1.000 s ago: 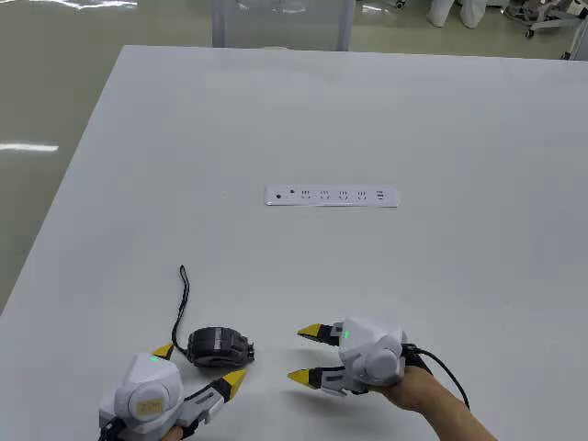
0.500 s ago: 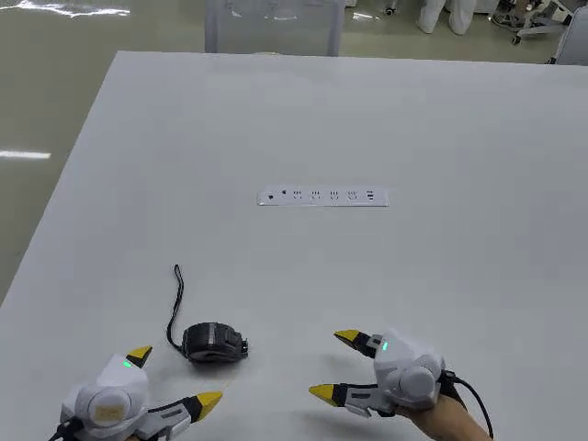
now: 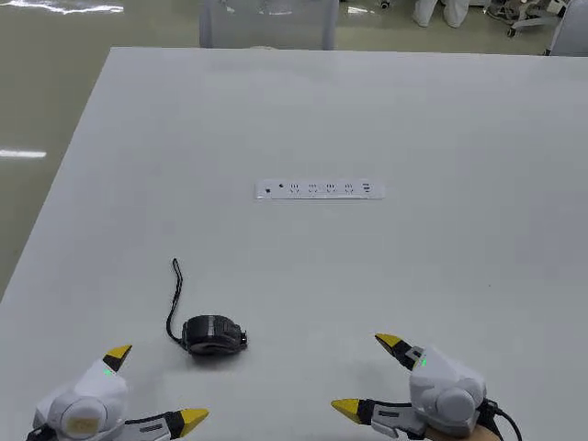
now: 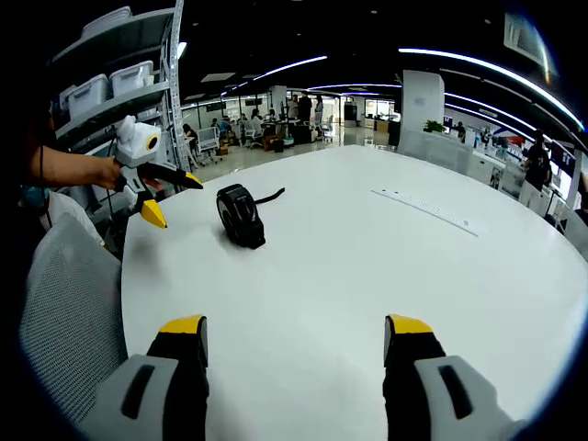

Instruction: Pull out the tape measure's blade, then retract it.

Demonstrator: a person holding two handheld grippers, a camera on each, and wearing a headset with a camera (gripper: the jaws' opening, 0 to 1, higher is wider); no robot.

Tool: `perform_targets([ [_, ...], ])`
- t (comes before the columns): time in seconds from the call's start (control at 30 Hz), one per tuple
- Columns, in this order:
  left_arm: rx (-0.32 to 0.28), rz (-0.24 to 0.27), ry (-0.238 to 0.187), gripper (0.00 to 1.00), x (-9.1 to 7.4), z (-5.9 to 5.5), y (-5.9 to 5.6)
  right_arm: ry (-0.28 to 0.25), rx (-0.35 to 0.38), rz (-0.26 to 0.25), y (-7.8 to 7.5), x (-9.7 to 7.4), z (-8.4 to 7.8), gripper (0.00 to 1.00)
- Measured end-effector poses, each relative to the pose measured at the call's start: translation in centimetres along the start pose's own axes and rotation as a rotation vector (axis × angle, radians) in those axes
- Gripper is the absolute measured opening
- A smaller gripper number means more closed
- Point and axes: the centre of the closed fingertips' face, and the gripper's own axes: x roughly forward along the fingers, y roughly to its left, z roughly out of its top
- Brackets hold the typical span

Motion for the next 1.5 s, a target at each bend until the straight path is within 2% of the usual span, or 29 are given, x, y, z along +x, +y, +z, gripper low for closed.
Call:
perform_targets([
  [0.1, -0.005, 0.008, -0.003, 0.99, -0.7, -0.1, 0.2, 0.003, 0.011, -0.007, 0.1, -0.8, -0.1, 0.81],
  [0.23, -0.006, 0.016, -0.013, 0.99, -1.8, 0.1, 0.0, 0.009, 0.035, -0.027, 0.2, -2.0, 0.0, 0.85],
  [0.47, -0.018, 0.016, -0.020, 0.99, -3.0, 0.2, -0.4, -0.006, 0.041, -0.031, 0.7, -3.5, 0.4, 0.89],
  [0.73, -0.020, 0.013, -0.036, 0.99, -4.3, 1.3, -0.9, -0.019, 0.042, -0.043, 0.7, -4.8, 1.0, 0.90],
  [0.87, -0.005, 0.018, -0.037, 0.99, -4.7, 1.3, -1.0, -0.021, 0.045, -0.048, 0.7, -5.1, 1.0, 0.91],
  [1.07, -0.007, 0.032, -0.044, 0.99, -5.2, 1.3, -0.6, -0.024, 0.050, -0.054, 0.7, -5.7, 1.3, 0.92],
  [1.4, -0.002, 0.036, -0.032, 0.99, -5.2, 0.8, -0.4, -0.027, 0.052, -0.057, 0.5, -5.7, 1.3, 0.92],
  [1.5, -0.002, 0.034, -0.035, 0.99, -5.3, 0.9, -0.5, -0.024, 0.051, -0.056, 0.5, -5.7, 1.2, 0.92],
])
